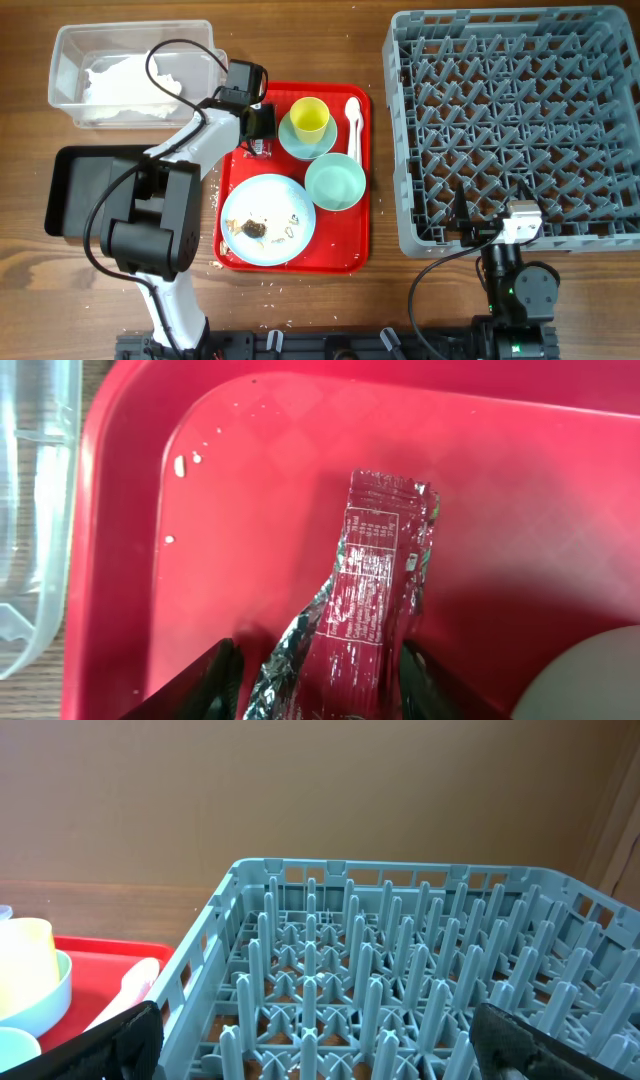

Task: Sort waste into correct bins and load items into the dishwasher rack
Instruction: 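Reach the left gripper back and grasp the red snack wrapper, then lift the wrapper and drop it into the clear bin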

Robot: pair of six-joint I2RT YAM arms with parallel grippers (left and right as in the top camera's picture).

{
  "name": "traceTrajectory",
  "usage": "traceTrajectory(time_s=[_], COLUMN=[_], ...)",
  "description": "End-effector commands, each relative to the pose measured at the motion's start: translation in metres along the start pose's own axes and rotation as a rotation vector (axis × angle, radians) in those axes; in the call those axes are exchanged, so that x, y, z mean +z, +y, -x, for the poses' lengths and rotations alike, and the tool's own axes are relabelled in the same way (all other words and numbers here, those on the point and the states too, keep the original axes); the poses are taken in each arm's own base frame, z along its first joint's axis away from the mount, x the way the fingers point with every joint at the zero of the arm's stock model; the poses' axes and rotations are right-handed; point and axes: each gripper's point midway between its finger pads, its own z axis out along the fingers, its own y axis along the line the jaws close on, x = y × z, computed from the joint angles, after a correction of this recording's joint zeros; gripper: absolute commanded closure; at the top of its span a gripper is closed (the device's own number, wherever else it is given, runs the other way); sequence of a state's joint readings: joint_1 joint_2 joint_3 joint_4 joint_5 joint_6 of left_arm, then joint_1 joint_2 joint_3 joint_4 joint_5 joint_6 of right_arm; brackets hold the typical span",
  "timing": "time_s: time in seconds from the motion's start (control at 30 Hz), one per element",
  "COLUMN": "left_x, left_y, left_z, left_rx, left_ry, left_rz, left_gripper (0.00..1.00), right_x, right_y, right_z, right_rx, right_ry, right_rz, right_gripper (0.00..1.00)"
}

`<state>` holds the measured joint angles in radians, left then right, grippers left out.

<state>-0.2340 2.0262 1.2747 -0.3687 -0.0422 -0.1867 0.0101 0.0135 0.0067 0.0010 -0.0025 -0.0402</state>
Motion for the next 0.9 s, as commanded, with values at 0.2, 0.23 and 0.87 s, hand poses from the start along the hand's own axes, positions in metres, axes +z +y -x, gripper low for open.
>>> traceTrajectory(time_s=[0.2,0.23,0.87], left_x=[0.019,0.018,-0.113], left_y=[0.01,0.01,0.032], left_z=[-0.025,-0.025,0.091], left_rx=[0.031,0.031,-0.374], left_ry=[0.077,0.078,-0.391], left_rz=[0.043,0.043,0.009], left_gripper=[0.66,0.71,0.96], right_x=[0.0,0.0,0.0], right_y=[-0.001,-0.001,-0.001], right_z=[0.002,0.002,0.002], right_rx=[-0.012,-0.012,-0.012], right_ry=[-0.008,-0.008,-0.008], right_rz=[-0.006,-0.006,-0.006], right_gripper=[0.0,0.0,0.0])
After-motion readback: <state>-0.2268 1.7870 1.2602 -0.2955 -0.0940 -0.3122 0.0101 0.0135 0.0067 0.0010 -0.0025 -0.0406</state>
